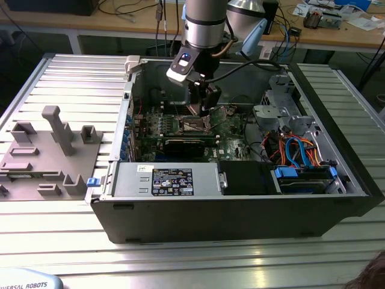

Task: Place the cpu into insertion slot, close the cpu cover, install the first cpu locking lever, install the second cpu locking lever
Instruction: 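Place the cpu into insertion slot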

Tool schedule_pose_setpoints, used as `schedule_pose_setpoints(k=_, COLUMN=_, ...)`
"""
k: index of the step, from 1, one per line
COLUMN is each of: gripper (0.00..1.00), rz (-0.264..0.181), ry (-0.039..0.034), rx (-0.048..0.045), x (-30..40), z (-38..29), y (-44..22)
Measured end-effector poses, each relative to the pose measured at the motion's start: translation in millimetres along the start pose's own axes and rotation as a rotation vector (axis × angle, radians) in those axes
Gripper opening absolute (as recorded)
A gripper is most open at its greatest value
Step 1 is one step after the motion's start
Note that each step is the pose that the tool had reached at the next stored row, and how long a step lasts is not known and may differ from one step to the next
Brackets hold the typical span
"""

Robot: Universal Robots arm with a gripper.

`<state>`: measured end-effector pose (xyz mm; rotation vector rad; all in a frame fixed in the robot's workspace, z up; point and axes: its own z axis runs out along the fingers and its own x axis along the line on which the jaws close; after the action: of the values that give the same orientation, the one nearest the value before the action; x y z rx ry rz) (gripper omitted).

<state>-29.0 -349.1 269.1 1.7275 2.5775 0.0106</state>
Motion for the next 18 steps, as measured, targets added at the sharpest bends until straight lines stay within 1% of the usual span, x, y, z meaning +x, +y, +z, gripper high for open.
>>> schedule_pose_setpoints(k=18, gripper=0.54, rz=0.011, ry=-0.0003, rx=0.0004, x=0.0, z=0.3, y=0.0)
